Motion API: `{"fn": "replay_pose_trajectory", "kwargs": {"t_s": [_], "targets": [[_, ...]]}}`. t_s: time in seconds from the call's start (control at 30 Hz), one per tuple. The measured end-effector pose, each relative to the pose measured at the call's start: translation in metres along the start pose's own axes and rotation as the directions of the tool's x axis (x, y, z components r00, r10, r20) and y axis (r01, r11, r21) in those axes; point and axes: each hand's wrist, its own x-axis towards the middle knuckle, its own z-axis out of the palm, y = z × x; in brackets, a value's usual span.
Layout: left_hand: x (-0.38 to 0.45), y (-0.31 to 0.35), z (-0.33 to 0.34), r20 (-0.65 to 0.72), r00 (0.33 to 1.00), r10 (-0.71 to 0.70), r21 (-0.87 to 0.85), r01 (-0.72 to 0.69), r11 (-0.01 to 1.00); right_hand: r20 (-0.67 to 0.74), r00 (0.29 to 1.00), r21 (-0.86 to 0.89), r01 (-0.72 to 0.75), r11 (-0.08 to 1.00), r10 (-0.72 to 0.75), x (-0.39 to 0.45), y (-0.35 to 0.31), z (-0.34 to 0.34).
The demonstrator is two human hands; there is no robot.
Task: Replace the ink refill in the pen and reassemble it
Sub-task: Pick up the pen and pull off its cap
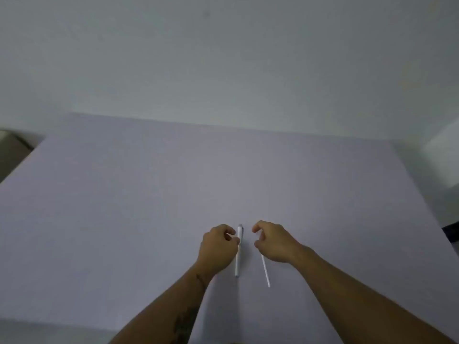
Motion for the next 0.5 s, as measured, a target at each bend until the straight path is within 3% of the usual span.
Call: {"fn": "replay_pose_trajectory", "kwargs": {"t_s": [0.17,0.3,0.5], "targets": [[-0.003,-0.007,0.033,0.017,0.994,-0.108,0.145,0.104,0.984,-0.021,1.000,0.051,-0.015,0.999,0.016,0.000,0.017,0.003],[-0.003,-0.011,0.044,-0.022,0.996,-0.081,0.329,0.084,0.941,-0.021,1.000,0.088,-0.016,0.996,0.018,-0.003,0.026,0.005],[-0.002,-0.003,0.043,-0.048,0.986,-0.157,0.307,0.164,0.938,-0.040,0.999,0.142,-0.009,0.990,0.015,-0.002,0.028,0.010]]}}
